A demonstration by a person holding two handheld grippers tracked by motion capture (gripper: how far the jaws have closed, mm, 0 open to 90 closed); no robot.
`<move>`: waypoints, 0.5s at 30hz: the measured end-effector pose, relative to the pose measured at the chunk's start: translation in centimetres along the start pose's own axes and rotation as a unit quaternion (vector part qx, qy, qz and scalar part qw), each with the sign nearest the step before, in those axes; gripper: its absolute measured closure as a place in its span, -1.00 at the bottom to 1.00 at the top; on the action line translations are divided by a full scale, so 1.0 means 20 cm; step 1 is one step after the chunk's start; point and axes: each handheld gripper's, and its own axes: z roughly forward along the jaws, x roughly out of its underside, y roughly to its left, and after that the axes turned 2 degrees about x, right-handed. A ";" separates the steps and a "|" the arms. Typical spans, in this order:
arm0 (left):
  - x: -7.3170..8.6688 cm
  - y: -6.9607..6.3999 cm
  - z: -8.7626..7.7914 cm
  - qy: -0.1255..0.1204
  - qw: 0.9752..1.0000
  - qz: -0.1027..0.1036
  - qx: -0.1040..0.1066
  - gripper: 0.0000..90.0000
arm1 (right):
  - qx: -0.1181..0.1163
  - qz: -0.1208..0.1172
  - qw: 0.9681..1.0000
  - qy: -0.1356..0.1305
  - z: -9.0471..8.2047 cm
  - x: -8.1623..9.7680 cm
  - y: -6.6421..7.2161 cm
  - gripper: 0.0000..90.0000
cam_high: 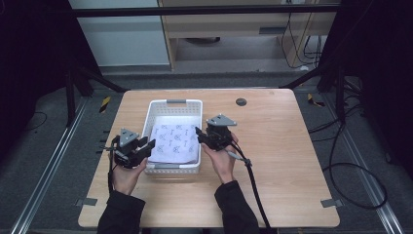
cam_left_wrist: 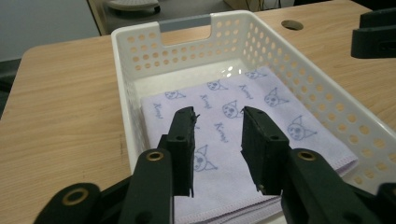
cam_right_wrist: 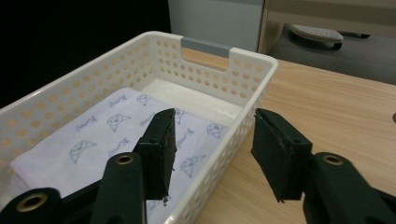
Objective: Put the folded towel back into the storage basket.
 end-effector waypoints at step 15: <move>0.07 -0.06 -0.03 -0.003 0.999 0.040 0.004 0.03 | 0.004 0.022 0.999 -0.024 -0.32 0.19 -0.26 -0.46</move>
